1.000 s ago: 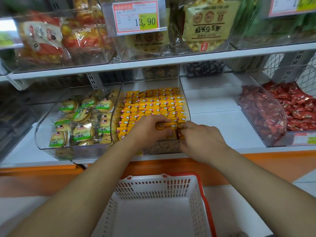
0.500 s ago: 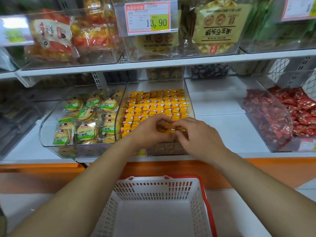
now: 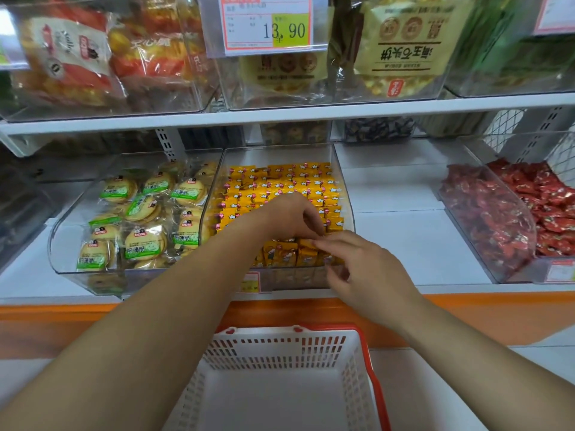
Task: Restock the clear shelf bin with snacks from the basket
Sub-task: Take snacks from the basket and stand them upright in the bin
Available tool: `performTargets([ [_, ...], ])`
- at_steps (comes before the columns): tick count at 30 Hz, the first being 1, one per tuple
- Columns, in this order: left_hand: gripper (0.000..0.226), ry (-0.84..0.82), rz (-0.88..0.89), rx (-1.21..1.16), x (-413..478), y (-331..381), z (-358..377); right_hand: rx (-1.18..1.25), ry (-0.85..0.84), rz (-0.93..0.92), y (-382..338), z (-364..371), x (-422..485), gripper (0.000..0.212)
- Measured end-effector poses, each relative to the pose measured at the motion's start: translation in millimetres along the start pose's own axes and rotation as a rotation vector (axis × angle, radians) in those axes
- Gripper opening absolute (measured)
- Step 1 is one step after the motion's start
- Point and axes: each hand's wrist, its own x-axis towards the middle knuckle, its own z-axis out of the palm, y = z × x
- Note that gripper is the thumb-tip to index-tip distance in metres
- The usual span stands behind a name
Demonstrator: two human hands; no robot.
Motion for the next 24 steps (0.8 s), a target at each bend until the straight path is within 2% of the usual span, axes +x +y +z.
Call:
performTargets([
  [6, 0.014, 0.004, 0.037, 0.153, 5.9, 1.0, 0.3, -0.009, -0.029, -0.001, -2.6, 0.2, -5.0, 0.051],
  [11, 0.011, 0.050, 0.050, 0.180, 6.1, -2.7, 2.8, -0.020, -0.063, -0.002, -0.8, 4.6, -13.1, 0.065],
  [14, 0.013, 0.021, 0.037, 0.128, 5.5, -5.9, 2.4, -0.026, -0.068, -0.004, 0.2, 6.5, -17.0, 0.069],
  [16, 0.004, -0.001, 0.035, 0.106, 4.5, -7.8, 1.0, -0.023, -0.076, -0.005, 0.2, 7.5, -18.6, 0.069],
  [18, 0.007, -0.006, 0.041, 0.069, 3.3, -8.8, 1.3, -0.022, -0.072, -0.011, 0.6, 8.6, -19.0, 0.069],
  [24, 0.008, 0.097, 0.016, -0.220, -3.9, -9.0, 1.5, -0.083, -0.069, -0.013, 0.0, 8.6, -15.8, 0.071],
])
